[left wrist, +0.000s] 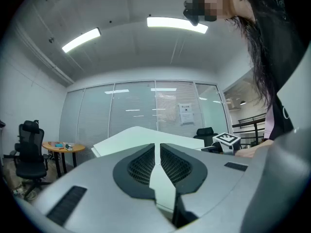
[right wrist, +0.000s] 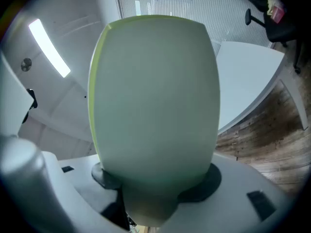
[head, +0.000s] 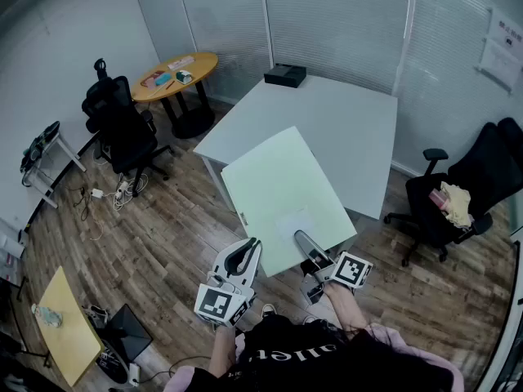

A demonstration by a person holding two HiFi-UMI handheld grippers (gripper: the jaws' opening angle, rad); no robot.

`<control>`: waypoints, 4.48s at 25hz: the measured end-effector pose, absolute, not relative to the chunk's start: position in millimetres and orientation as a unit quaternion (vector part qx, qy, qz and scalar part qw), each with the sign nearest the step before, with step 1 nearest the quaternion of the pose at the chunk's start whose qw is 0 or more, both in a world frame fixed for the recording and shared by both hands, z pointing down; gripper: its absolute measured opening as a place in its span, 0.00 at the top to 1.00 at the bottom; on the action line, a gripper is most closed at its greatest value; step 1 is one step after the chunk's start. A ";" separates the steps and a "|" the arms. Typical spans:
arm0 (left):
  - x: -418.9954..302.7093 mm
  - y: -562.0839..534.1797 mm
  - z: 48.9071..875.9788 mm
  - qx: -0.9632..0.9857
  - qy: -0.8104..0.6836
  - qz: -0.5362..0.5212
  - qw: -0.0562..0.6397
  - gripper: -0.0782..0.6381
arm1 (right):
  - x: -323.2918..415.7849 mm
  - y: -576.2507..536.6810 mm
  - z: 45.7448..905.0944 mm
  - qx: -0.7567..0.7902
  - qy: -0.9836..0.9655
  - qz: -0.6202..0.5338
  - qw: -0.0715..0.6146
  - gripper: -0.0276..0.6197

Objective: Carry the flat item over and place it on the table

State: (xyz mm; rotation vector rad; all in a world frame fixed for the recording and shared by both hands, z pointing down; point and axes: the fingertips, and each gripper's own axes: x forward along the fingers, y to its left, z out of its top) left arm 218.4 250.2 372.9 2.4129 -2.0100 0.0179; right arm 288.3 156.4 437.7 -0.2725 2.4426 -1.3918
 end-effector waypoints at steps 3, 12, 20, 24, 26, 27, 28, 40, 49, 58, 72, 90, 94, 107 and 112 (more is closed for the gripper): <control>204.5 237.5 368.7 0.773 -0.634 0.001 -0.014 0.82 | 272.4 143.5 437.6 -0.097 0.860 -0.475 0.161 0.53; 167.1 228.0 372.0 0.784 -0.620 0.003 -0.012 0.82 | 238.7 134.0 453.2 -0.122 0.847 -0.495 0.152 0.52; 125.0 229.9 377.5 0.791 -0.612 0.002 -0.005 0.82 | 201.4 134.5 465.8 -0.135 0.832 -0.516 0.151 0.52; 103.4 231.4 380.4 0.796 -0.606 -0.001 -0.003 0.82 | 185.6 135.3 473.5 -0.147 0.822 -0.528 0.155 0.52; 93.3 232.7 382.6 0.798 -0.603 -0.002 0.000 0.82 | 180.8 136.4 478.4 -0.158 0.812 -0.540 0.156 0.52; 88.7 233.0 384.0 0.798 -0.603 -0.003 0.002 0.82 | 179.3 136.5 480.9 -0.163 0.807 -0.545 0.156 0.52; 84.6 232.9 385.5 0.798 -0.603 -0.005 0.004 0.82 | 178.1 136.0 483.4 -0.168 0.803 -0.550 0.155 0.52; 37.2 215.8 399.2 0.782 -0.622 -0.024 0.023 0.82 | 147.2 107.3 490.5 -0.172 0.795 -0.565 0.138 0.52; -23.2 156.2 406.3 0.758 -0.652 -0.013 0.025 0.82 | 84.0 28.3 508.4 -0.159 0.786 -0.584 0.124 0.52; -87.3 43.3 394.8 0.741 -0.671 -0.023 0.018 0.82 | 17.1 -86.1 512.8 -0.140 0.790 -0.588 0.101 0.52; -111.0 -65.2 406.1 0.736 -0.675 0.023 0.037 0.82 | -8.5 -185.4 546.6 -0.152 0.769 -0.615 0.078 0.52; -130.2 -161.7 431.8 0.781 -0.620 0.064 0.044 0.82 | -26.5 -239.4 574.7 -0.195 0.732 -0.643 0.114 0.52; -154.8 -195.0 432.1 0.791 -0.605 0.083 0.038 0.82 | -49.5 -265.7 575.5 -0.213 0.727 -0.641 0.119 0.52; -249.4 -253.2 477.2 0.825 -0.550 0.107 0.074 0.71 | -136.7 -339.6 618.1 -0.276 0.667 -0.676 0.146 0.52; -280.5 -284.6 526.5 0.840 -0.509 0.165 0.084 0.61 | -179.4 -386.9 647.8 -0.310 0.639 -0.689 0.148 0.52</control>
